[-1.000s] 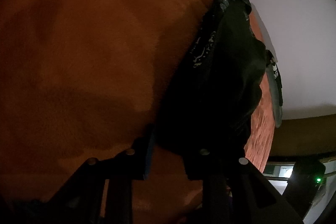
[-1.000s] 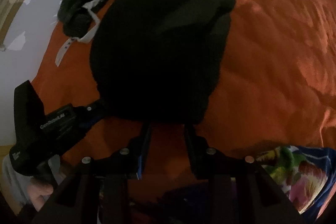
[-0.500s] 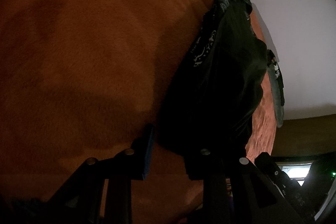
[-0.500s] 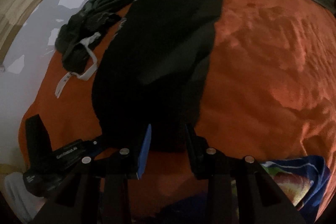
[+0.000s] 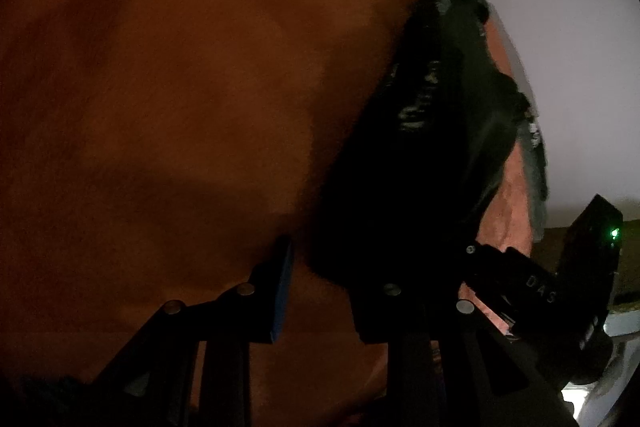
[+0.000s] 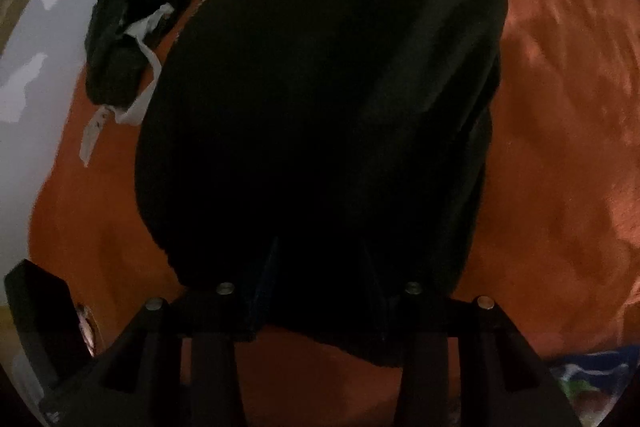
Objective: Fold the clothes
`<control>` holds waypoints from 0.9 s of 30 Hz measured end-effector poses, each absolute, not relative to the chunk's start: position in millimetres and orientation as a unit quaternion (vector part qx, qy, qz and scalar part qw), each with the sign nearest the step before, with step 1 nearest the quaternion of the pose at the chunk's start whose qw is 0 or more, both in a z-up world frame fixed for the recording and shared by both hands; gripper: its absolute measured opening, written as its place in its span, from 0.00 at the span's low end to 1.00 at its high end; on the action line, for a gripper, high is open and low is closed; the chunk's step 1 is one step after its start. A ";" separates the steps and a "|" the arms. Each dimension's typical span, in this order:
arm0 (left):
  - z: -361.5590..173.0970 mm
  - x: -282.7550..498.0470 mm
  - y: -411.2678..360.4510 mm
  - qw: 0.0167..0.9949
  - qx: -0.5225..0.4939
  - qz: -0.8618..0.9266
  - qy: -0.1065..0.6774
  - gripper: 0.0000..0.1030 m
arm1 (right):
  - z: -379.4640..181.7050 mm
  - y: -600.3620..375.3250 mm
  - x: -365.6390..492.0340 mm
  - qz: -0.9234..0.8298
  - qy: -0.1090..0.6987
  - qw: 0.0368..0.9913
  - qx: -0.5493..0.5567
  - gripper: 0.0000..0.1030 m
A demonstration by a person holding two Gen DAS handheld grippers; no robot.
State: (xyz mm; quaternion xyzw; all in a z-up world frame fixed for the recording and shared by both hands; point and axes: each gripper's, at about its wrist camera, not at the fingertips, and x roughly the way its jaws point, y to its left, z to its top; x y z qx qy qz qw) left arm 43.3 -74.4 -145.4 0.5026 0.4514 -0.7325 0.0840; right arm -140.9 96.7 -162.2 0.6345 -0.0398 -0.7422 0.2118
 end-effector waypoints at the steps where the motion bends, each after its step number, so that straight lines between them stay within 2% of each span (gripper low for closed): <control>1: -145.6 43.9 -74.6 0.086 0.504 -0.732 0.451 0.27 | -163.7 98.6 -141.7 -0.741 -0.044 0.214 0.636 0.39; 11: -146.0 53.4 -74.4 0.122 0.525 -0.720 0.437 0.27 | -163.7 104.3 -132.9 -0.757 -0.044 0.223 0.613 0.39; 20: -80.9 50.6 -83.8 0.170 0.453 -0.787 0.382 0.27 | -160.7 107.1 -121.1 -0.771 -0.020 0.224 0.596 0.39; 23: -70.0 32.5 -73.1 0.132 0.444 -0.814 0.351 0.27 | -159.9 107.6 -116.0 -0.776 -0.018 0.226 0.588 0.39; 27: -89.7 -9.7 -42.3 0.055 0.477 -0.812 0.333 0.33 | -157.5 108.1 -108.3 -0.782 -0.027 0.233 0.577 0.39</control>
